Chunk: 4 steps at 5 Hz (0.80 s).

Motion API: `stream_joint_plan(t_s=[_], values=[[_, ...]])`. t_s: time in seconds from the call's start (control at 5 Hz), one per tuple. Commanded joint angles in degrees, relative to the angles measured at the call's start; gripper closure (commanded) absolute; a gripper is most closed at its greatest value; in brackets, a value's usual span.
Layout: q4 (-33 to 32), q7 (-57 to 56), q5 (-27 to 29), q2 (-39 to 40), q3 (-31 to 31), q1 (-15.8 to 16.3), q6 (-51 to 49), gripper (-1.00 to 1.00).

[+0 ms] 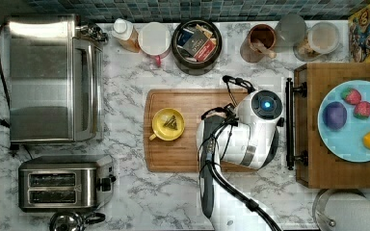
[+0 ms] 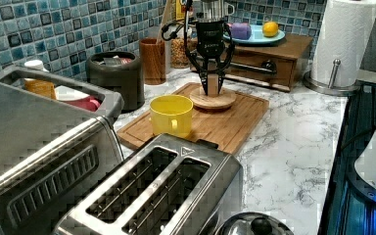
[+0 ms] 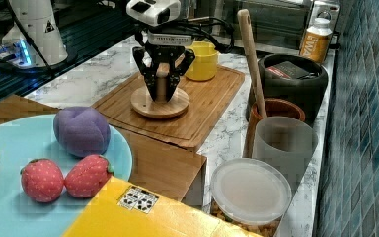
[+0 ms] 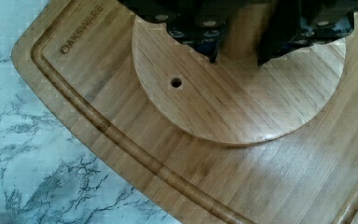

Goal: Open the lid of the tea container.

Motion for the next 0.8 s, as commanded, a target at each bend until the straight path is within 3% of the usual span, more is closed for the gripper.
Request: stream_joint_plan(t_s=[0.2,0.8], values=[[2.75,-0.22,1.09,-5.03,1.39,1.2,-3.22,1.0],[16.81,-5.94,2.04,-10.17,4.75,2.82,-9.22,1.0]])
